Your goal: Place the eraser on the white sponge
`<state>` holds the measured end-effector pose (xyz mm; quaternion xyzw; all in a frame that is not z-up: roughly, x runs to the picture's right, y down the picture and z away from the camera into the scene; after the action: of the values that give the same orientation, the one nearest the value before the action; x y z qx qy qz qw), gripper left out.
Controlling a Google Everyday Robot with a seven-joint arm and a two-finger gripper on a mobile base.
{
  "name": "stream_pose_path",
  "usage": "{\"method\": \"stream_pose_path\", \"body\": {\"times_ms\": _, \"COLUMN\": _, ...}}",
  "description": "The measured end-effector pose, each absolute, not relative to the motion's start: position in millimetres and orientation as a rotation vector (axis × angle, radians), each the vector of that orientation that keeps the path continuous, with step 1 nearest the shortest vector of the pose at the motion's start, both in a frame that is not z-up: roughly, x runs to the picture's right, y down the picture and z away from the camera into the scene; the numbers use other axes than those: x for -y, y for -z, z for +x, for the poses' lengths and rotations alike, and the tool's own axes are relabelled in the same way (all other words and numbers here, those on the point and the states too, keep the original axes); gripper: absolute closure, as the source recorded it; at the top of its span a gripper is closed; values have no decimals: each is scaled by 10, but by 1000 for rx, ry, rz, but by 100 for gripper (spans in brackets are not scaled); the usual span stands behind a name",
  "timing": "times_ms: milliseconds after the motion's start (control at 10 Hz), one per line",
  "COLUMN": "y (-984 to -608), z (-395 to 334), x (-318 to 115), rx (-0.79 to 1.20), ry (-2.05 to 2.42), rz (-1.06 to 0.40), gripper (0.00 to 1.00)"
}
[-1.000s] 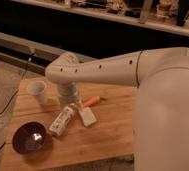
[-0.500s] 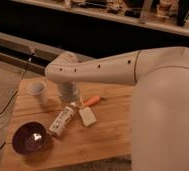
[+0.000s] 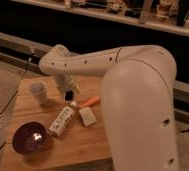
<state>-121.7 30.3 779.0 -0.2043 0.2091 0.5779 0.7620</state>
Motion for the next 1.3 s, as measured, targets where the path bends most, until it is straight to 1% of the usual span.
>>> {"method": "stream_pose_path", "body": {"times_ms": 100, "y": -7957, "z": -1254, "x": -196, "rx": -435, "ry": -1265, "rz": -442, "gripper": 35}}
{"method": "stream_pose_path", "body": {"times_ms": 400, "y": -8240, "z": -1214, "x": -3, "rx": -414, "ry": -1333, "rz": -437, "gripper": 35}}
{"method": "stream_pose_path", "body": {"times_ms": 600, "y": -8379, "z": -1206, "x": 40, "rx": -408, "ry": -1378, "rz": -456, "gripper": 35}}
{"method": "stream_pose_path", "body": {"times_ms": 900, "y": -8603, "z": -1284, "x": 11, "rx": -388, "ry": -1416, "rz": -527, "gripper": 35}}
{"method": "stream_pose_path", "body": {"times_ms": 1300, "y": -8805, "z": -1349, "x": -132, "rx": -405, "ry": -1391, "rz": -576, "gripper": 35}}
